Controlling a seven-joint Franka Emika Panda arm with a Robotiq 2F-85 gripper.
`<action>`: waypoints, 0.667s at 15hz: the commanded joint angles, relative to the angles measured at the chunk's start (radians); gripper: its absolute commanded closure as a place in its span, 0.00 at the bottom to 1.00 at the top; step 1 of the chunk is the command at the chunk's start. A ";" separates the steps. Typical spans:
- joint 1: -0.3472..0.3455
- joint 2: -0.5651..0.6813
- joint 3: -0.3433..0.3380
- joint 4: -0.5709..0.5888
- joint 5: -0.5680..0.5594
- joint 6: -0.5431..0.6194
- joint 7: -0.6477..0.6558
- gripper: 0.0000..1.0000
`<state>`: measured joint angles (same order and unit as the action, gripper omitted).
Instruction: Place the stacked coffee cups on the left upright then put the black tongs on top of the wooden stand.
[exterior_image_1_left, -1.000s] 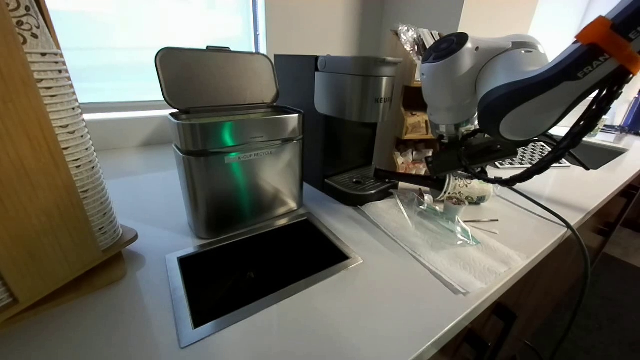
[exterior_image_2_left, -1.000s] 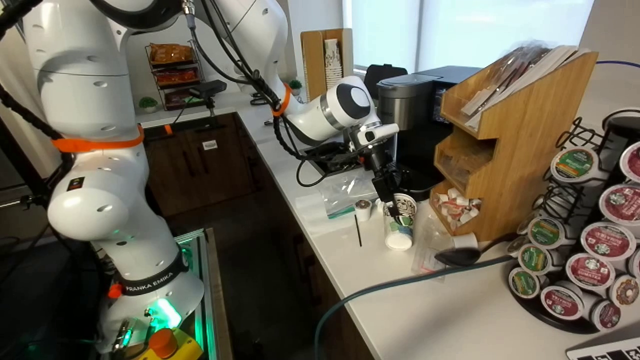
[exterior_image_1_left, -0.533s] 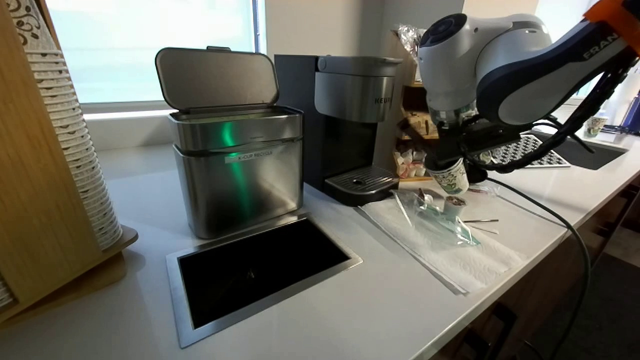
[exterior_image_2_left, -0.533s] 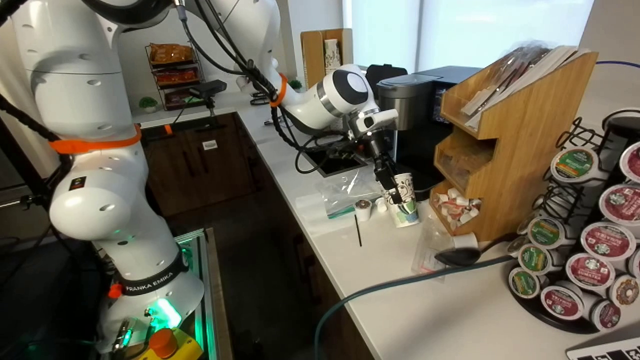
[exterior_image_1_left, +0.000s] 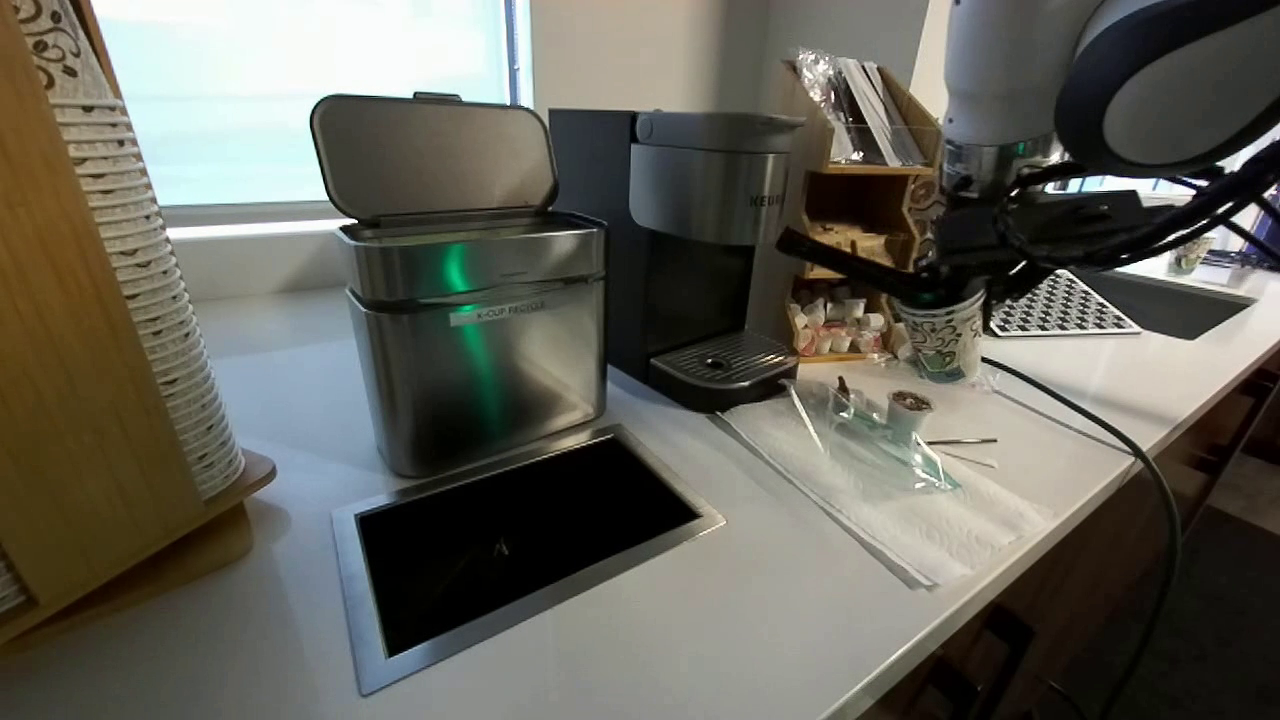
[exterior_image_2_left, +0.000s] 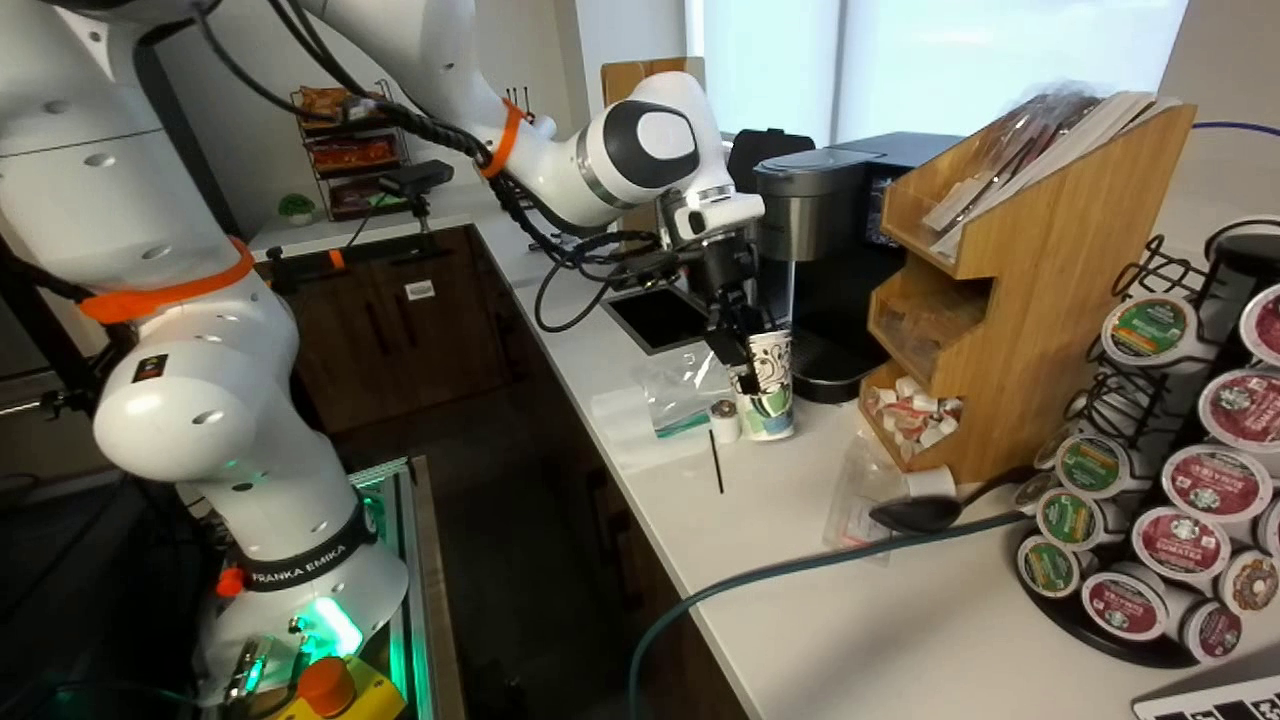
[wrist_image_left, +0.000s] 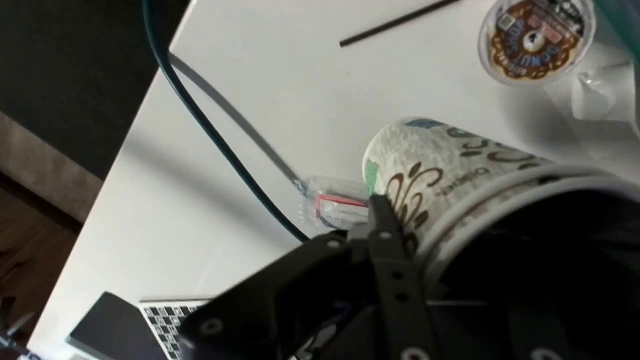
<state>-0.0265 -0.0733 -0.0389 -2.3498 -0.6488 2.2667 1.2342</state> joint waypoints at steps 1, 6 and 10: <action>-0.055 -0.155 -0.034 -0.174 0.089 0.108 0.033 0.99; -0.171 -0.213 -0.035 -0.283 0.029 0.314 0.171 0.99; -0.221 -0.189 -0.025 -0.289 0.050 0.527 0.173 0.99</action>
<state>-0.2149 -0.2570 -0.0789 -2.6142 -0.6104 2.6671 1.3749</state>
